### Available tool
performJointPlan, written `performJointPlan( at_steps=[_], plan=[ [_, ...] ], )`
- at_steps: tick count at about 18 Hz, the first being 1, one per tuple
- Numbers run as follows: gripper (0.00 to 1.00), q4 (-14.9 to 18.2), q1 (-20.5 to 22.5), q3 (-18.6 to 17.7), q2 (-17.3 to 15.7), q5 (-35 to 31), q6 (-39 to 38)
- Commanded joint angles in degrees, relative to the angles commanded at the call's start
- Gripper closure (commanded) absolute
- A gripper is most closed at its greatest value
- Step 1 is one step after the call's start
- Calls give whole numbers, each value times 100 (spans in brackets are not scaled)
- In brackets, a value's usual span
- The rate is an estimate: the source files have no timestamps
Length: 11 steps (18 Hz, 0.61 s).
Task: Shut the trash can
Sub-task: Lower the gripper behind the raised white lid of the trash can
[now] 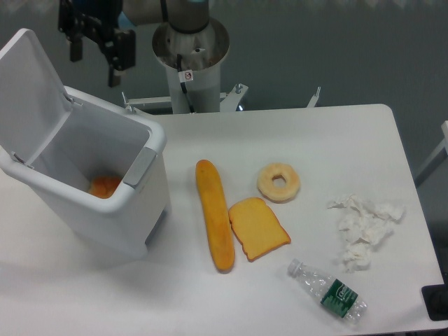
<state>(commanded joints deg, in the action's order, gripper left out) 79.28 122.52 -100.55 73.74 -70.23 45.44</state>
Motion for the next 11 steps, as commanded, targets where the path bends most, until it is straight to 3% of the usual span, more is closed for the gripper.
performJointPlan(
  at_steps=[7, 11],
  plan=[
    [0, -61, -17, 44, 53, 377, -333],
    [0, -474, -18, 79, 149, 607, -904]
  ],
)
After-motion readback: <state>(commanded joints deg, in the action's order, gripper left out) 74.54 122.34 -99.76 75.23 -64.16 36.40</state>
